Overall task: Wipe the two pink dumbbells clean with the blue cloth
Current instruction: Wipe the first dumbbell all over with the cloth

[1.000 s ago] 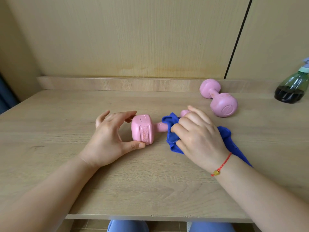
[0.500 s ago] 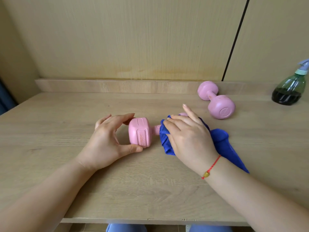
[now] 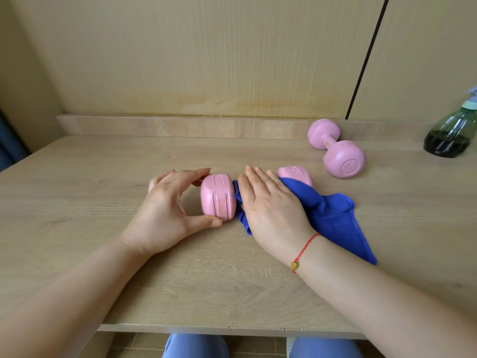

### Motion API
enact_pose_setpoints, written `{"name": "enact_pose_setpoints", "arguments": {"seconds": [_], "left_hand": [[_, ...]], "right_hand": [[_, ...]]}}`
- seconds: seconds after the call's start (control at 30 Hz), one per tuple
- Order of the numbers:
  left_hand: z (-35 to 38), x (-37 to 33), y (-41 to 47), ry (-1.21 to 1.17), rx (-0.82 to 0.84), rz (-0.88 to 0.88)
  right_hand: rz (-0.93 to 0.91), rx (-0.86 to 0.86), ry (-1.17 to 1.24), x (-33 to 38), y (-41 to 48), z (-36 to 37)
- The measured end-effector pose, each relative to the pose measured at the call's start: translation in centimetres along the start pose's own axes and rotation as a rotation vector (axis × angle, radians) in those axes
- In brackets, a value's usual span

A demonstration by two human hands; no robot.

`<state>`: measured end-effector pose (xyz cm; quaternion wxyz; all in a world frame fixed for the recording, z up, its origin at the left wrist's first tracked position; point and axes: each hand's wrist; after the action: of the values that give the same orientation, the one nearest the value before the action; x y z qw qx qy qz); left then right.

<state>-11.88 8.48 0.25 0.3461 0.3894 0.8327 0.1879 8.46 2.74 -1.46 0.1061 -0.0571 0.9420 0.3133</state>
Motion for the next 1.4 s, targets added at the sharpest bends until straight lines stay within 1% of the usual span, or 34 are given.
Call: {"name": "enact_pose_setpoints", "arguments": {"seconds": [0.07, 0.17, 0.4, 0.53, 0.8, 1.0, 1.17, 1.27, 1.4], "left_hand": [[0.0, 0.0, 0.0, 0.003, 0.002, 0.002], [0.0, 0.1, 0.0, 0.001, -0.003, 0.002], [0.1, 0.2, -0.1, 0.004, -0.003, -0.016], [0.0, 0.0, 0.0, 0.007, -0.017, -0.008], [-0.1, -0.2, -0.1, 0.027, -0.012, -0.005], [-0.1, -0.2, -0.1, 0.023, -0.014, -0.018], [-0.1, -0.2, -0.1, 0.02, -0.032, -0.042], [-0.1, -0.3, 0.0, 0.034, -0.021, -0.039], [-0.2, -0.4, -0.1, 0.048, -0.017, -0.041]], "right_hand": [[-0.011, -0.075, 0.031, 0.2, 0.1, 0.3], [-0.078, -0.173, 0.036, 0.3, 0.0, 0.2], [-0.196, -0.32, 0.074, -0.5, -1.4, -0.3], [-0.172, -0.276, 0.093, -0.6, -1.8, -0.9], [-0.006, -0.071, 0.005, -1.5, -0.5, -0.9], [-0.005, -0.132, -0.073, -3.2, -1.4, -1.7], [0.006, -0.031, -0.145, -3.7, -1.6, -1.8], [0.0, -0.085, -0.092, -4.0, -1.1, -1.6], [-0.071, -0.256, -0.037, -4.8, -0.9, -1.0]]}}
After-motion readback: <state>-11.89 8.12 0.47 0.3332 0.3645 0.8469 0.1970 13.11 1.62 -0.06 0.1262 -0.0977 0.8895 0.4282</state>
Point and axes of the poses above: each hand's wrist, its own y-axis towards the middle knuckle, its own z-axis out of the palm, x = y × z, and after that the axes turned 3 degrees about z, right-handed
